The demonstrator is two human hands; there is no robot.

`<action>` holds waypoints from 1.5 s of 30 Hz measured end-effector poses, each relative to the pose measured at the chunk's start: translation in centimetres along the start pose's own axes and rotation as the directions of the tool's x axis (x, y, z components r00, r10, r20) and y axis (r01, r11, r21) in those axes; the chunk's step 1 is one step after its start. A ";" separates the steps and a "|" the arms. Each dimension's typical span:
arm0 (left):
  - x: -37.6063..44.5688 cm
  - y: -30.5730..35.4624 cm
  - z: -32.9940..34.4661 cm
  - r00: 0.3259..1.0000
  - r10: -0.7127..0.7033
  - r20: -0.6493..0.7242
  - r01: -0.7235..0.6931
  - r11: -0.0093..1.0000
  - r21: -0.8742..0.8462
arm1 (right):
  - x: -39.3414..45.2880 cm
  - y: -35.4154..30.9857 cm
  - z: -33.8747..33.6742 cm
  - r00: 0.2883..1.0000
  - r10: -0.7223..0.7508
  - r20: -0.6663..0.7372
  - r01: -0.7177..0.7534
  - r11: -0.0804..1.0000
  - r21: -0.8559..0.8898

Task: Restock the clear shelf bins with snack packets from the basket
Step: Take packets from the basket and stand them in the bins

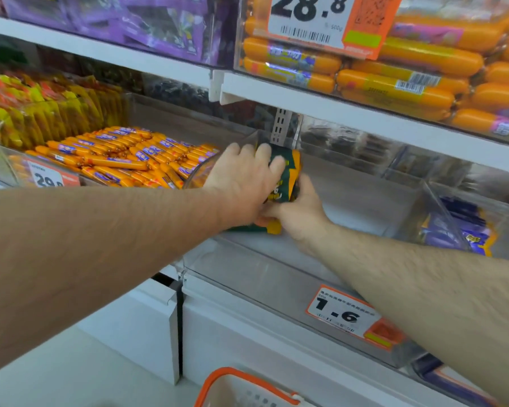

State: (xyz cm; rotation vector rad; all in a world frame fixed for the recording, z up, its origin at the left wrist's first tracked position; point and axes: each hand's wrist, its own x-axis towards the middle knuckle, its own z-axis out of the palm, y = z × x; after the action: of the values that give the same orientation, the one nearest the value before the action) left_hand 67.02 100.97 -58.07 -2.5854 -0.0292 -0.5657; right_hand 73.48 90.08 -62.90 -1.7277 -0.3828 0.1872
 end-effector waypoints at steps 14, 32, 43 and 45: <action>-0.7 -0.4 1.2 0.997 0.078 -0.002 -0.078 0.995 -0.062 | -0.4 0.0 0.9 0.930 0.263 -0.258 -0.354 0.834 -0.424; -0.3 -0.5 1.5 0.980 0.039 0.195 0.015 0.963 -0.269 | 2.7 2.9 1.2 0.930 0.305 0.207 -0.277 0.949 -0.152; -0.5 -1.1 0.4 0.967 0.059 0.248 0.020 0.952 -0.305 | 0.0 -0.5 0.0 0.938 0.295 0.184 -0.238 0.931 -0.276; -0.6 -1.4 -0.3 0.966 0.043 0.253 0.044 0.944 -0.328 | -0.8 -1.6 -0.7 0.940 0.296 0.171 -0.234 0.921 -0.311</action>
State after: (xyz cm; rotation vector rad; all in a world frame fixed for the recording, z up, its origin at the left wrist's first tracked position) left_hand 66.21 102.07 -57.39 -2.9731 -0.0226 -0.2444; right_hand 72.72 89.41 -61.32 -2.0532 -0.3427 0.5445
